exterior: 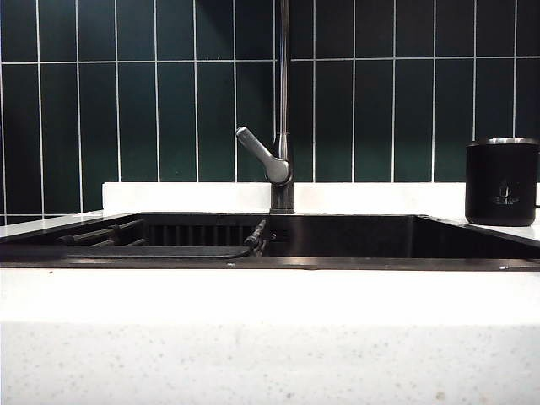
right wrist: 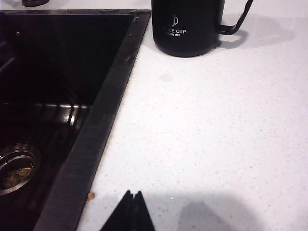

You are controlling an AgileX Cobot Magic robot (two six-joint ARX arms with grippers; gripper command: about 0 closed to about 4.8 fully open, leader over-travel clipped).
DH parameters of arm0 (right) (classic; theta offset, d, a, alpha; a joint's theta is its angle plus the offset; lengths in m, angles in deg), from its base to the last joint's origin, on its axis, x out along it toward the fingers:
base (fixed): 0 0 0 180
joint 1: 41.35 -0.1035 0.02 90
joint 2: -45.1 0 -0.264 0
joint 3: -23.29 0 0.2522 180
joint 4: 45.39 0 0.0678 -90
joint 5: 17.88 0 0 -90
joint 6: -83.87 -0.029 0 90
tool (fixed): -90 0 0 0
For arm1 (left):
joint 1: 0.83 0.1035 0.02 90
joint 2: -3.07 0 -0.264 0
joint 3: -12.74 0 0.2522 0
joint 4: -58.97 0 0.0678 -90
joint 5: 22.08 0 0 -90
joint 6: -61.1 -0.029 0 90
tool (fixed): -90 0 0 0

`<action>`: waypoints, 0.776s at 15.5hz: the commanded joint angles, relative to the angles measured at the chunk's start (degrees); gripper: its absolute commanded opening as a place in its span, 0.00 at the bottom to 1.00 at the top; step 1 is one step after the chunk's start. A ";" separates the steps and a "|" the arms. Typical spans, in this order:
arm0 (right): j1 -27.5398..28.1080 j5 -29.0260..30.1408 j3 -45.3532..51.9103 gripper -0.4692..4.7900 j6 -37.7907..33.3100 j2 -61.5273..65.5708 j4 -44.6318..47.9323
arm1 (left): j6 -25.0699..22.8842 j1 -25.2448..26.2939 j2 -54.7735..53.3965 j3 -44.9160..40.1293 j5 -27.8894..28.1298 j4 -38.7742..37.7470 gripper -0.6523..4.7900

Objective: Pick up the mug next to the sink, go to the faucet to get some water, pour the water into the sink, and finally put the mug back to its place.

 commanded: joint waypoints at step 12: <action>-0.02 0.00 -0.24 0.09 0.13 0.07 0.35 | 0.20 8.31 4.76 0.09 -6.82 -7.10 0.16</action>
